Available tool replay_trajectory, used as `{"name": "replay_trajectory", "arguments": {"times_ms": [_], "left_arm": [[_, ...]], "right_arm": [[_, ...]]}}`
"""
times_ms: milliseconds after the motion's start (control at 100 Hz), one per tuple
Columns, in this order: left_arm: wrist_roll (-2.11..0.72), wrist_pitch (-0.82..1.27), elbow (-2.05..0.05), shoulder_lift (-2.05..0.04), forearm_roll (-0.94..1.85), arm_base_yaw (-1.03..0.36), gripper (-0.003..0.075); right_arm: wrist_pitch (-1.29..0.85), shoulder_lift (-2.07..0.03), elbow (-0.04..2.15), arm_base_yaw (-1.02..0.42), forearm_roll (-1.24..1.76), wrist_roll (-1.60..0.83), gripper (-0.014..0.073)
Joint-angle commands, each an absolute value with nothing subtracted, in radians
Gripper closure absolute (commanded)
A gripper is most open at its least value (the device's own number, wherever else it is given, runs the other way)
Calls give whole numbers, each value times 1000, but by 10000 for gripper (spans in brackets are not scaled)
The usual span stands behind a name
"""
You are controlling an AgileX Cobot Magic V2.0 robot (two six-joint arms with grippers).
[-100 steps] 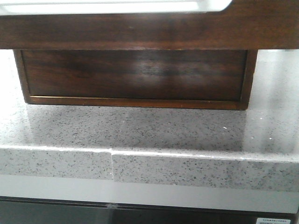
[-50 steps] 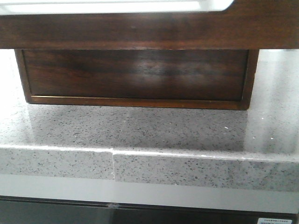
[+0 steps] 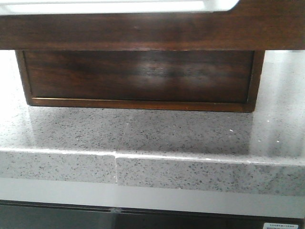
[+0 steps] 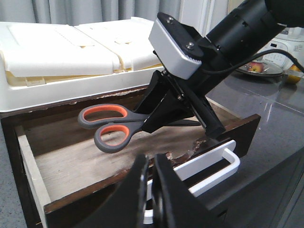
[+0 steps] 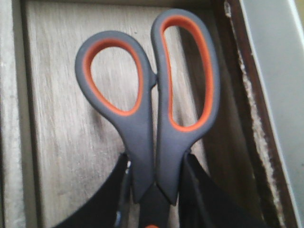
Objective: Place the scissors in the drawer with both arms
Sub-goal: 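Lower the scissors into the drawer and open the right gripper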
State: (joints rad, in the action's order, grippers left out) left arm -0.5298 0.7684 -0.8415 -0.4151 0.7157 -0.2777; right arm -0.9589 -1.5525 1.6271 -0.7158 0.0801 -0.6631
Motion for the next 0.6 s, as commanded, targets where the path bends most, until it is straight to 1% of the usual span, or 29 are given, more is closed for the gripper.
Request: {"name": "replay_trajectory", "arguments": {"times_ms": [0, 60, 130, 200, 300, 370, 440, 550, 590], "left_arm": [[-529, 714, -875, -426, 758, -287, 740], [-529, 714, -875, -426, 758, -287, 740], [-529, 714, -875, -426, 758, -287, 740], [-529, 714, -875, -426, 758, -287, 740], [-529, 714, -875, -426, 758, -287, 740], [-529, 714, -875, -426, 758, -287, 740], [-529, 714, -875, -426, 758, -287, 740], [-529, 716, -875, -426, 758, -287, 740], [-529, 716, -875, -426, 758, -287, 740]], "right_arm": [[-887, -1513, 1659, -715, 81, -676, 656], [-875, -1513, 1659, -715, 81, -676, 649], [-869, -1513, 1659, -715, 81, -676, 592], [-861, -1513, 1659, -715, 81, -676, 489], [-834, -1513, 1659, -715, 81, -671, 299], [-807, -1511, 1661, -715, 81, -642, 207], [-799, -1504, 1668, -715, 84, -632, 174], [-807, -1478, 1684, -715, 101, -630, 181], [-817, -1462, 1687, -715, 121, -627, 198]]}}
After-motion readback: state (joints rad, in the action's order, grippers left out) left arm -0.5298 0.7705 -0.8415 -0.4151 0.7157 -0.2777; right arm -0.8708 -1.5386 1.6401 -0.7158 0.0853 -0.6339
